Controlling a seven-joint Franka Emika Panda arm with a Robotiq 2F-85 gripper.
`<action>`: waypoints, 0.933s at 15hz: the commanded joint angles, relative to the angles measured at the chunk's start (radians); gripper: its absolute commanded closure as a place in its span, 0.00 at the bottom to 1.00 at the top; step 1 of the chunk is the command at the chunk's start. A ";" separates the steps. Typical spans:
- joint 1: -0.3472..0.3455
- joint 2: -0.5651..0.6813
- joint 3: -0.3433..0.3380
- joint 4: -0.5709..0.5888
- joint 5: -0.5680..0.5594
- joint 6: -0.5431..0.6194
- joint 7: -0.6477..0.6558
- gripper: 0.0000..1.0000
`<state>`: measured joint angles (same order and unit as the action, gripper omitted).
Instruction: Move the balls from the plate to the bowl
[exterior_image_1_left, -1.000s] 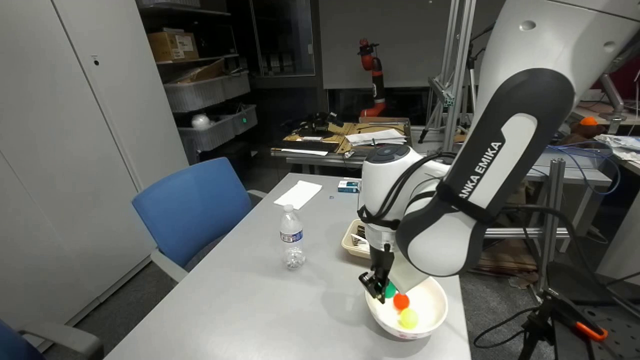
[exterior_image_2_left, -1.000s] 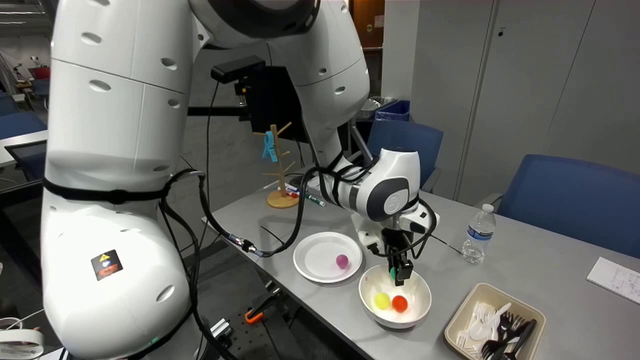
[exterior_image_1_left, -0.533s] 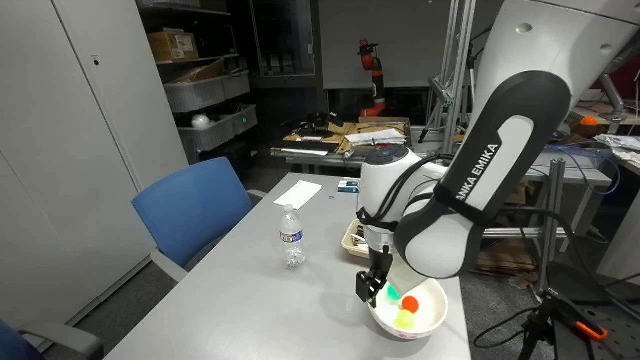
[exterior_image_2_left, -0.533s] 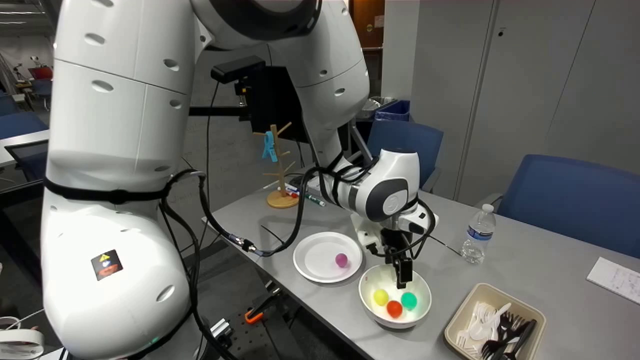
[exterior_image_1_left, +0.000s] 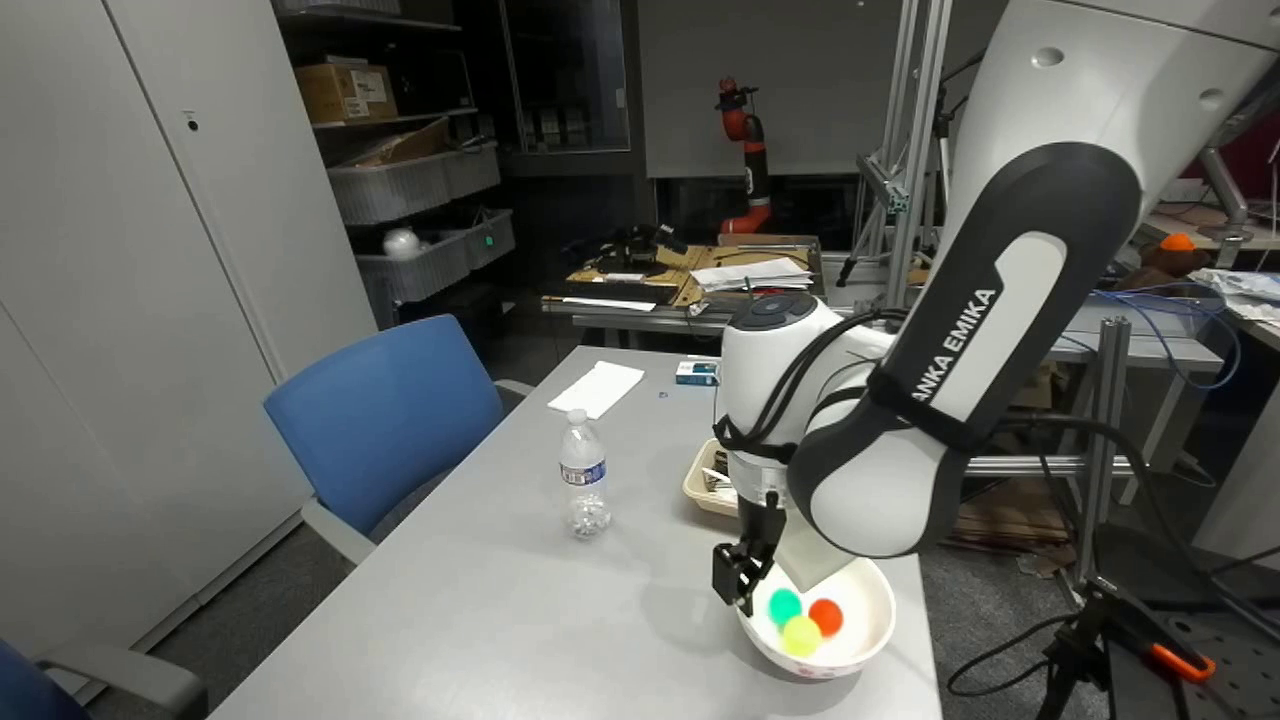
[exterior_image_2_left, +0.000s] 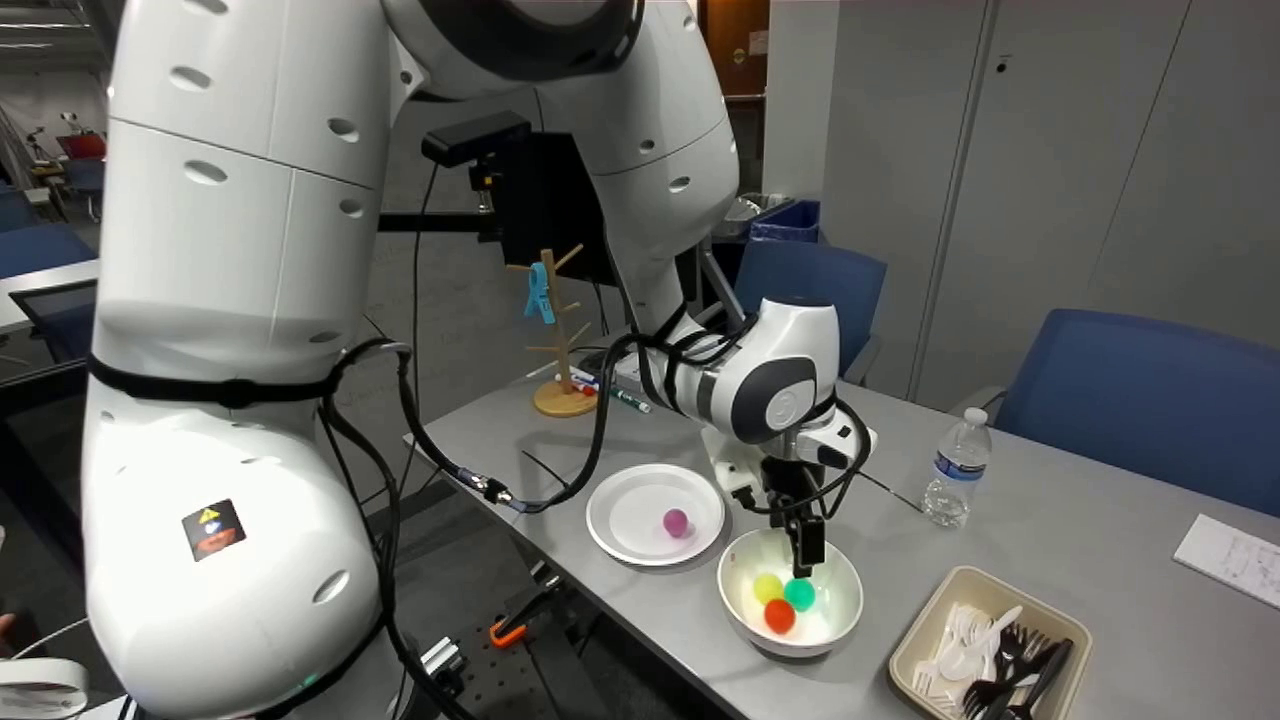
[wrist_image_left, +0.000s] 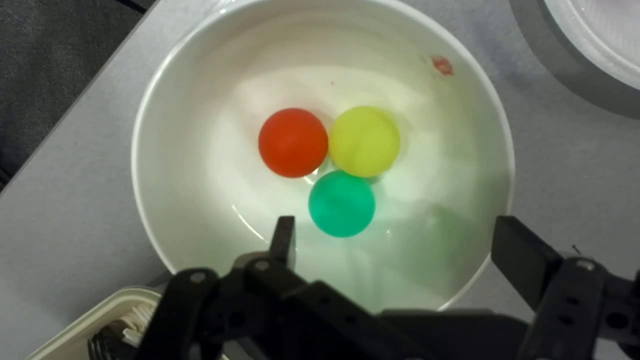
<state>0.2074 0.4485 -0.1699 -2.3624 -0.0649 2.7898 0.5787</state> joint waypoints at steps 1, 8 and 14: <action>0.037 -0.058 -0.018 -0.060 0.000 -0.002 0.022 0.00; 0.041 -0.078 0.000 -0.087 -0.005 -0.003 0.002 0.00; 0.036 -0.090 0.011 -0.096 -0.003 -0.002 -0.009 0.00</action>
<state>0.2525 0.3580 -0.1730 -2.4628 -0.0680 2.7885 0.5803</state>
